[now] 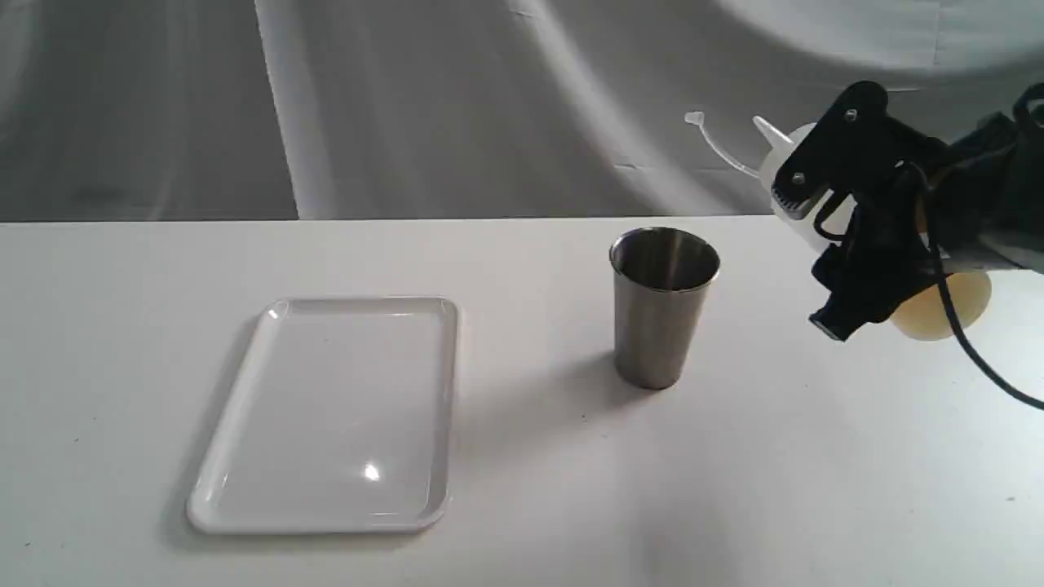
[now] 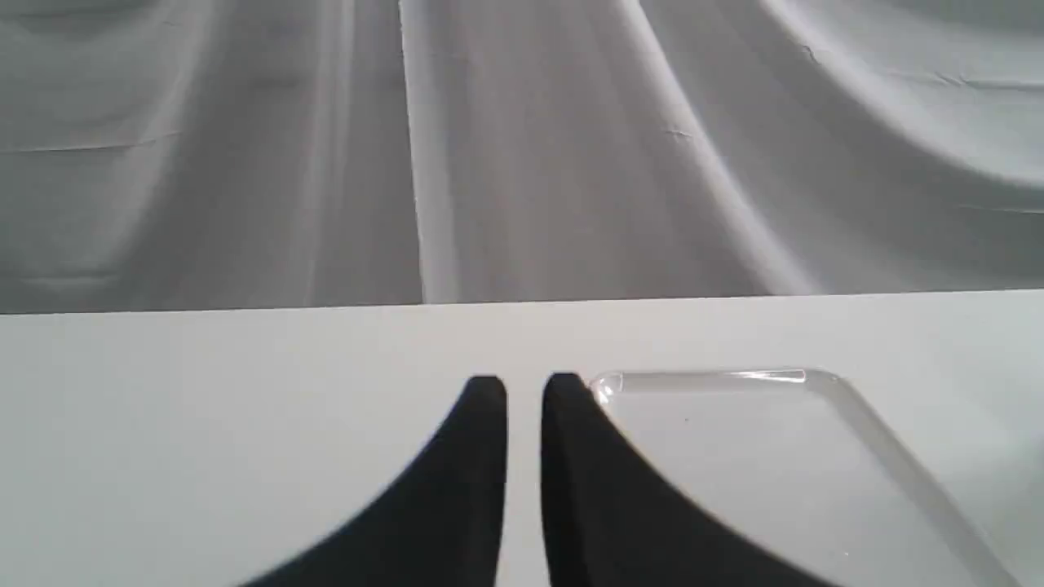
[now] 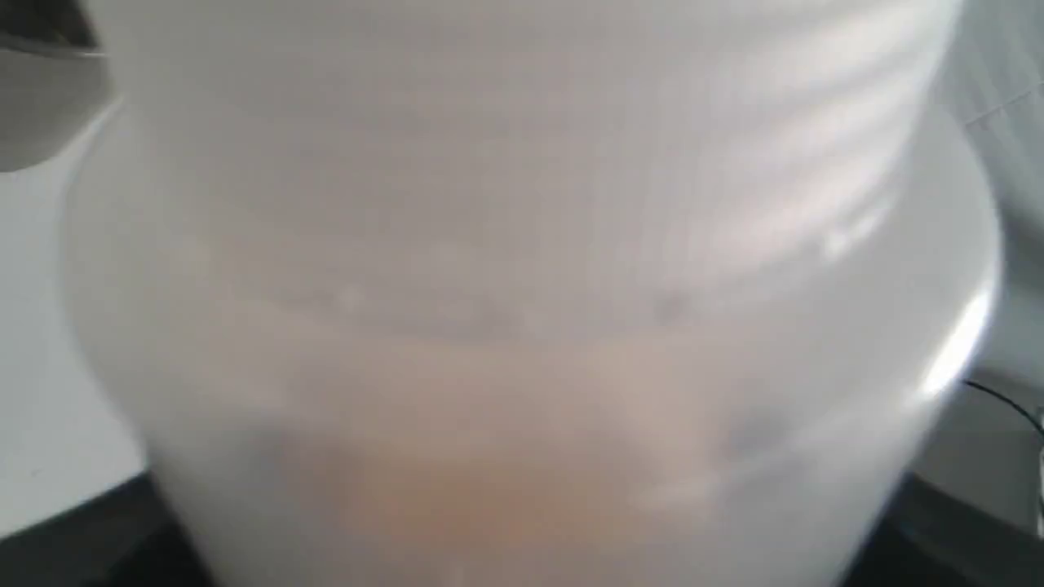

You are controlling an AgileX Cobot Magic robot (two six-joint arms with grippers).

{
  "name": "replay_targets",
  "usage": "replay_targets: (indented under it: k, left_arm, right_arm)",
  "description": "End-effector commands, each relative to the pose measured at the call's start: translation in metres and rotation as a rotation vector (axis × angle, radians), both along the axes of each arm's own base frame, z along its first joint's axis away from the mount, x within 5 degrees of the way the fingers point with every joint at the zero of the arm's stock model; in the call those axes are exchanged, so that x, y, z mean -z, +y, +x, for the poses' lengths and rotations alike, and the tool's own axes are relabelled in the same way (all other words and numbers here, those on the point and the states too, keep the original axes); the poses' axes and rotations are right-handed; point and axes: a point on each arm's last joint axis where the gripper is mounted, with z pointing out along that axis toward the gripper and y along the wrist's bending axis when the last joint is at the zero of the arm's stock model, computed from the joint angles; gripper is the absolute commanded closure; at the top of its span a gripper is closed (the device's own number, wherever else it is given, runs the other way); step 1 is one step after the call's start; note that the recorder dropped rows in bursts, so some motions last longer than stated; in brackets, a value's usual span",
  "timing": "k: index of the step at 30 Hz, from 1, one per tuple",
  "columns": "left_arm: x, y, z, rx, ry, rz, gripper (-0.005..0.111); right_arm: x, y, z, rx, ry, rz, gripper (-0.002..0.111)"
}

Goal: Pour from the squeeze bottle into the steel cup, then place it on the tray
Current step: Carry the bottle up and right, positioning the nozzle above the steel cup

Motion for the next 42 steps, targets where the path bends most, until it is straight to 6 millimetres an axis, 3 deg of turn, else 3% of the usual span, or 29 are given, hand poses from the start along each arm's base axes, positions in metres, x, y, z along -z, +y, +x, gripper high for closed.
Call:
replay_targets:
  k: [1, 6, 13, 17, 26, 42]
  left_arm:
    - [0.001, 0.000, 0.000, 0.000, -0.002, -0.005, 0.098]
    - [0.001, 0.000, 0.000, 0.000, -0.002, -0.005, 0.098]
    - [0.001, 0.000, 0.000, -0.001, -0.002, -0.007, 0.098]
    - [0.001, 0.000, 0.000, -0.001, -0.002, -0.007, 0.098]
    - [0.001, 0.000, 0.000, 0.000, -0.002, -0.004, 0.098]
    - [0.001, 0.000, 0.000, -0.001, -0.002, -0.008, 0.098]
  right_arm:
    - [-0.003, -0.005, 0.005, -0.006, -0.030, -0.056, 0.064]
    - [0.009, -0.008, 0.015, -0.011, -0.025, -0.152, 0.064]
    - [-0.001, -0.009, 0.036, -0.023, -0.064, -0.221, 0.064]
    - [0.001, -0.010, 0.042, -0.096, -0.065, -0.353, 0.064]
    - [0.016, -0.010, 0.047, -0.109, -0.029, -0.393, 0.064]
    - [0.014, -0.012, 0.048, -0.120, -0.034, -0.439, 0.064]
